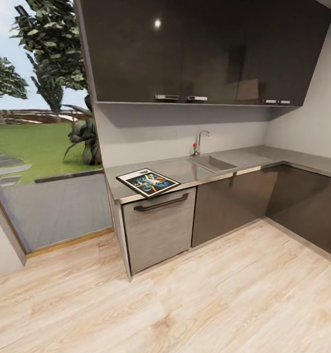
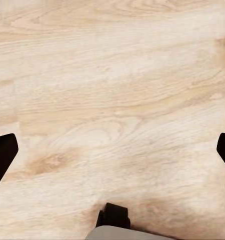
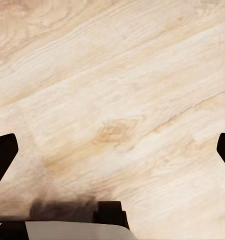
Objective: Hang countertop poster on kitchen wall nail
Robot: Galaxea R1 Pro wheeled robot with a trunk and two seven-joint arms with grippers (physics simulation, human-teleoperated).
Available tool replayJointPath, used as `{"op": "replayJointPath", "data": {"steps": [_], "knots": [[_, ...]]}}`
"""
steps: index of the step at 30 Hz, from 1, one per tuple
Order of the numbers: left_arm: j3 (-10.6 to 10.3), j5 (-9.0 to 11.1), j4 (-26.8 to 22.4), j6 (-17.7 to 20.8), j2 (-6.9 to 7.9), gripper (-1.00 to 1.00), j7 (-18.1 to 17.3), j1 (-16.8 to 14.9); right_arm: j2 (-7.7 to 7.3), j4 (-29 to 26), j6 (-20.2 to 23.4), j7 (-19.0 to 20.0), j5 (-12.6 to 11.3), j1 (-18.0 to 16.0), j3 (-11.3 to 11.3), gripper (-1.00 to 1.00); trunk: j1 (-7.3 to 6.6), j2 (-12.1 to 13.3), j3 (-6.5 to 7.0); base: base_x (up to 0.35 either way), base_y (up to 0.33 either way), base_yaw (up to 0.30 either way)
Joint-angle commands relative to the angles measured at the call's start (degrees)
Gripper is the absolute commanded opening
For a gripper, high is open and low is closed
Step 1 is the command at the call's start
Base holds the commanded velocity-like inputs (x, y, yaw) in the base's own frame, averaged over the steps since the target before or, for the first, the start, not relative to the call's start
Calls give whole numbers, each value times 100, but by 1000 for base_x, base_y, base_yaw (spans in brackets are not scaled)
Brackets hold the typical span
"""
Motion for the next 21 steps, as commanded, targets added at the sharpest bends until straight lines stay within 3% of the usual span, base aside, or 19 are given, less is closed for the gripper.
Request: {"op": "replayJointPath", "data": {"steps": [1, 12, 17, 21], "knots": [[16, 0, -8, -7, -5, 100, -1, 1, -1, 5, -18, -1, 1, -3, 4, 100, 4, -2, -5, 340, -127, 0], [16, 0, -8, -99, -5, 100, 1, 1, -1, 8, -18, -1, 1, -3, 4, 100, 4, -2, -5, 340, -127, 0], [11, -11, -11, -716, -5, 100, 1, 1, -1, 10, -18, -1, 1, -3, 4, 100, 4, -2, -5, 308, -117, 0], [-9, -35, -46, -1153, -5, 100, 13, 1, -1, 11, -18, -1, 1, -3, 4, 100, 4, -2, -5, 89, -34, 0]]}}
